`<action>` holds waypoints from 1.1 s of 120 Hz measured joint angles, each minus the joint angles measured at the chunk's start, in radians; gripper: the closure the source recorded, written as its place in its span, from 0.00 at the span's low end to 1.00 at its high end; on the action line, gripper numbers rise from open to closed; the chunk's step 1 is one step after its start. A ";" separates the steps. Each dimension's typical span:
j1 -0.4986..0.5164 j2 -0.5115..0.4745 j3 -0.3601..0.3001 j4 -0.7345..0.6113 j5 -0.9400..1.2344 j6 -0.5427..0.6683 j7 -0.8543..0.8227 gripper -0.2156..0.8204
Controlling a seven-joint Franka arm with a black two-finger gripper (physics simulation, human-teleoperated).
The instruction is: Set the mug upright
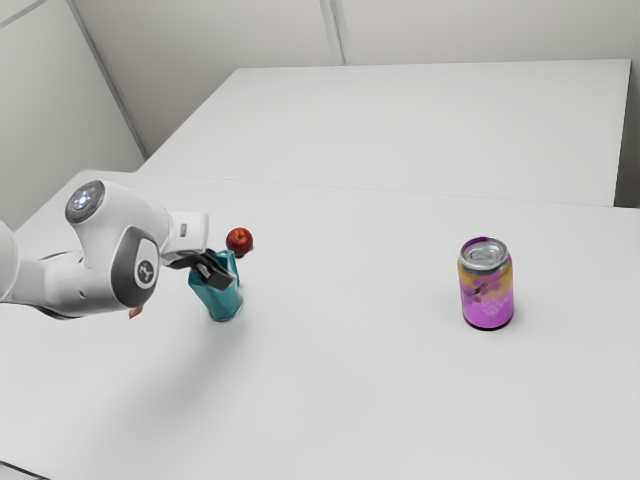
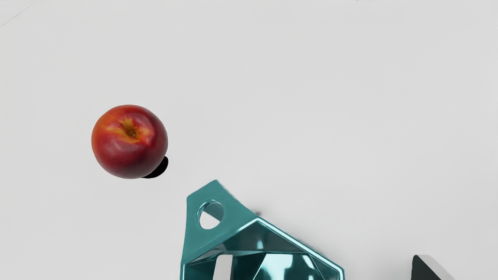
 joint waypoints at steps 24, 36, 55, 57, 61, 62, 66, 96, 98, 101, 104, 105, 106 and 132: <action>0.000 -0.024 -0.016 0.000 -0.003 -0.007 -0.002 0.29; 0.000 -0.039 -0.028 0.006 -0.003 -0.013 -0.003 0.27; 0.001 -0.039 -0.032 0.114 -0.002 -0.080 -0.005 0.24; 0.002 -0.038 -0.032 0.133 -0.001 -0.093 -0.006 0.24; 0.007 -0.034 -0.032 0.179 0.004 -0.128 -0.010 0.23; 0.008 -0.033 -0.032 0.191 0.005 -0.139 -0.012 0.23; 0.012 -0.028 -0.032 0.235 0.014 -0.181 -0.020 0.23; 0.015 0.056 -0.030 0.620 0.155 -0.702 -0.213 0.21; 0.015 0.060 -0.029 0.640 0.158 -0.742 -0.230 0.21; 0.015 0.067 -0.029 0.670 0.162 -0.800 -0.257 0.21; 0.015 0.074 -0.029 0.695 0.165 -0.855 -0.283 0.21; 0.015 0.076 -0.029 0.702 0.166 -0.873 -0.291 0.21; 0.015 0.078 -0.029 0.709 0.167 -0.889 -0.299 0.21; 0.022 0.272 -0.029 1.014 0.181 -1.196 -0.470 0.21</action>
